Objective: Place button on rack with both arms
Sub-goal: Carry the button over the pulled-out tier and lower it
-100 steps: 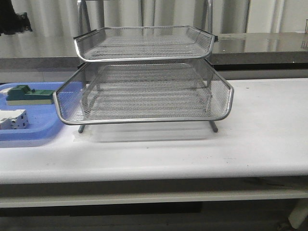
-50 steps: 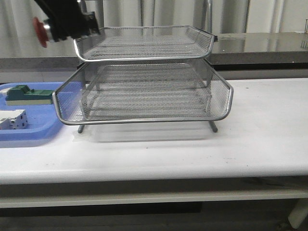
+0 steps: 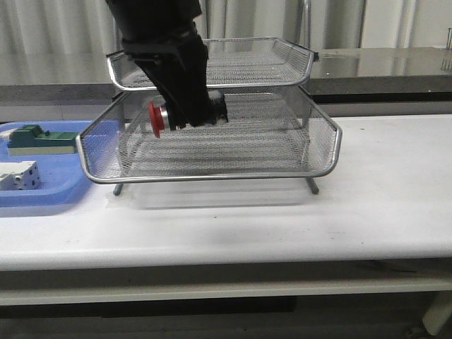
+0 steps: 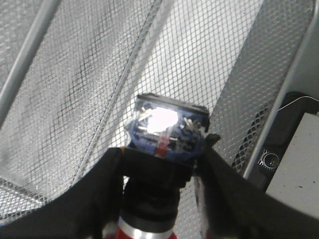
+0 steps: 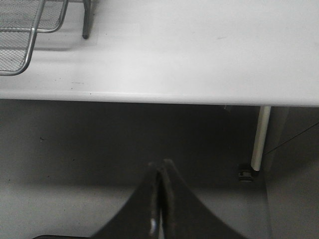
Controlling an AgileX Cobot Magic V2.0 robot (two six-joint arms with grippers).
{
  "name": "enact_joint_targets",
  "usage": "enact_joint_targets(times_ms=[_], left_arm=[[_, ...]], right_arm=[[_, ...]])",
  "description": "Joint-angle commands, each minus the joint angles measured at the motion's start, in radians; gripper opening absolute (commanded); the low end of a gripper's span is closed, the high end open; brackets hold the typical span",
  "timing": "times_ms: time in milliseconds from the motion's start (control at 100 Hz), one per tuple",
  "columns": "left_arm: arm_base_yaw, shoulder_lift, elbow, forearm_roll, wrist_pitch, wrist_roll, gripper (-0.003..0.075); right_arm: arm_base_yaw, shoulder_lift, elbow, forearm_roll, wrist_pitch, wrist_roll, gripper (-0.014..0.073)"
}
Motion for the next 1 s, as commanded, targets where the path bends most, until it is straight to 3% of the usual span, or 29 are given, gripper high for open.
enact_joint_targets(times_ms=[0,200,270,370,490,590,760,990], left_arm=[[-0.008,-0.033,-0.028,-0.022,-0.067,-0.007,0.0004],[-0.008,-0.009,-0.028,-0.026,-0.103,-0.007,0.0007],[-0.008,-0.007,-0.028,-0.030,-0.098,-0.007,0.0040],[-0.008,-0.007,-0.028,-0.030,-0.096,-0.007,0.0181],[-0.008,-0.007,-0.028,-0.032,-0.096,-0.007,0.0453],[-0.008,-0.007,-0.028,-0.032,-0.096,-0.007,0.0575],[-0.008,-0.009,-0.032,-0.032,-0.086,-0.007,0.0579],[-0.006,-0.015,-0.141,-0.038,0.096,-0.050,0.0579]], right_arm=[[-0.002,0.006,-0.032,-0.016,-0.055,0.000,-0.0068],[-0.002,0.006,-0.032,-0.016,-0.055,0.000,-0.0068],[-0.002,0.006,-0.032,-0.016,-0.055,0.000,-0.0068],[-0.002,0.006,-0.032,-0.016,-0.055,0.000,-0.0068],[-0.002,0.006,-0.032,-0.016,-0.055,0.000,-0.0068],[-0.002,0.006,-0.032,-0.016,-0.055,0.000,-0.0068],[-0.002,0.006,-0.032,-0.016,-0.055,0.000,-0.0068],[-0.002,0.006,-0.032,-0.016,-0.055,0.000,-0.0068]])
